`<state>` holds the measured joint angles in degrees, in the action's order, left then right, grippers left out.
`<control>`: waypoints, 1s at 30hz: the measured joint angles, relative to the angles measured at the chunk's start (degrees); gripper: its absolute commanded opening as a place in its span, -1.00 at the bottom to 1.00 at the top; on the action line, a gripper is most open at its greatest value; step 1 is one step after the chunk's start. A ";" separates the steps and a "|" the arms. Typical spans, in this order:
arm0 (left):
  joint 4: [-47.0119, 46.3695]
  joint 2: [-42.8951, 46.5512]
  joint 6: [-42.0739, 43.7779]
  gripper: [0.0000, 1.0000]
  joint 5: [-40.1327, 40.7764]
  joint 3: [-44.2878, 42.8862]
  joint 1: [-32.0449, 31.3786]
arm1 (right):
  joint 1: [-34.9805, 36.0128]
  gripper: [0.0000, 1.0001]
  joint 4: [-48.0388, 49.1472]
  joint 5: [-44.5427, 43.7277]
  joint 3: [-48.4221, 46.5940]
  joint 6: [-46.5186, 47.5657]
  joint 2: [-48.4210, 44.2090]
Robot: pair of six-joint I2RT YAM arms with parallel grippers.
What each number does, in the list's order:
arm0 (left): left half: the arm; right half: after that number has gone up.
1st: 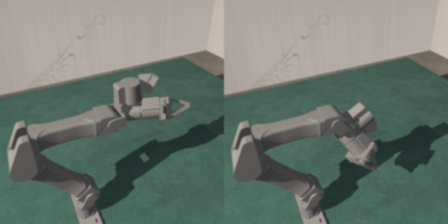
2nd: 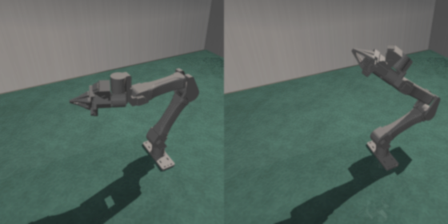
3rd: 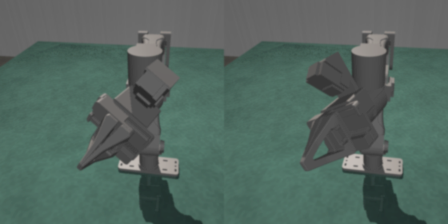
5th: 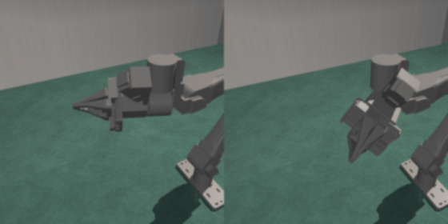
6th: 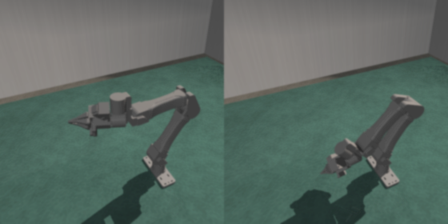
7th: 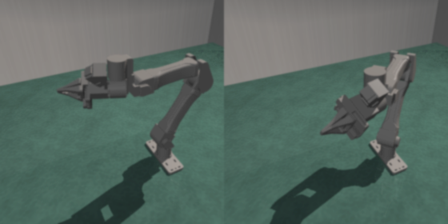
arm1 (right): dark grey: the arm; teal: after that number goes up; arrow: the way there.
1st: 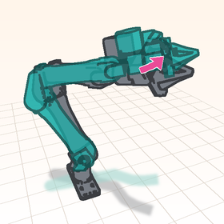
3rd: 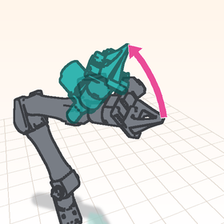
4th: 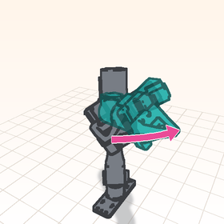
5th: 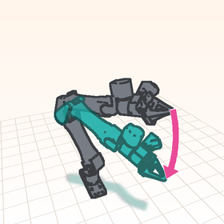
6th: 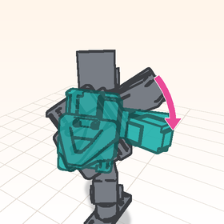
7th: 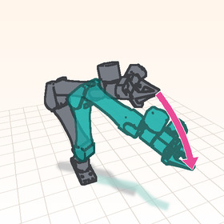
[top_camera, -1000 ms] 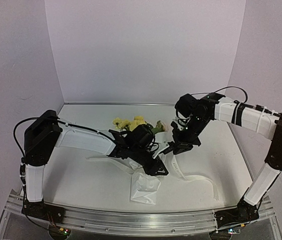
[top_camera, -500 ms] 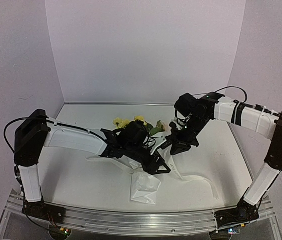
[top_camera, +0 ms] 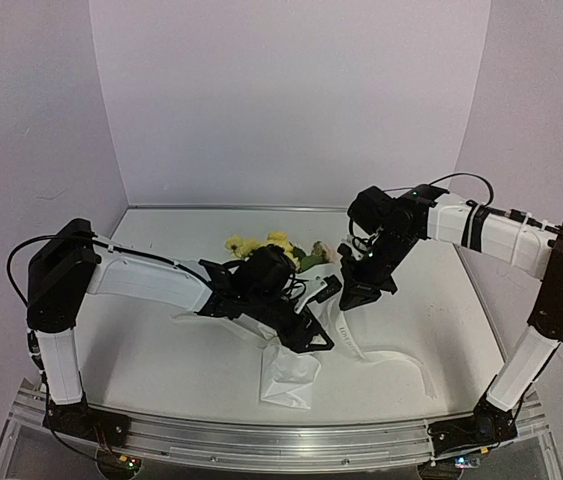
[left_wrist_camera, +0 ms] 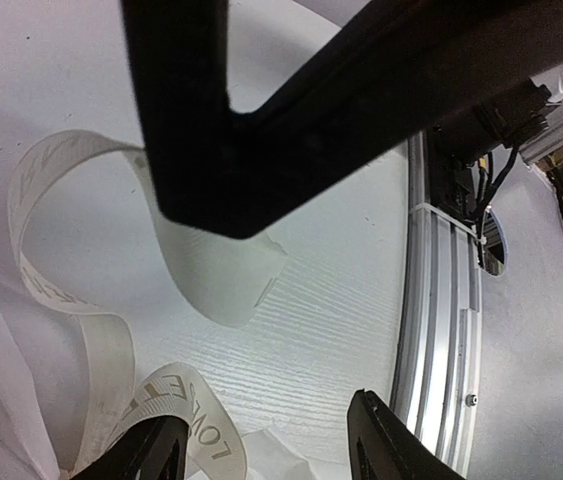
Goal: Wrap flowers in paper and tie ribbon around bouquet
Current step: Cross the half-tied ribbon over the folded bouquet.
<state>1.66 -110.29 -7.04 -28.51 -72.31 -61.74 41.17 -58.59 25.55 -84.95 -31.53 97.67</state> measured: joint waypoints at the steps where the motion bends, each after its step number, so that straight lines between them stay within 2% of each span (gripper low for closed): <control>1: 0.45 -0.02 0.02 0.13 0.47 0.00 0.04 | 0.00 -1.00 0.00 -0.01 -0.01 0.00 0.00; 14: 4.17 -0.89 0.86 0.32 2.09 0.00 0.09 | 0.02 -1.00 -0.02 -0.17 0.00 0.02 0.00; 30: 4.56 -0.20 1.02 0.32 5.83 3.30 1.24 | 0.02 -1.00 -0.05 -0.17 -0.02 0.07 0.00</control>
<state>6.22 -110.49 -6.02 -22.67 -69.02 -60.51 41.19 -58.63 25.39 -84.97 -31.46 97.67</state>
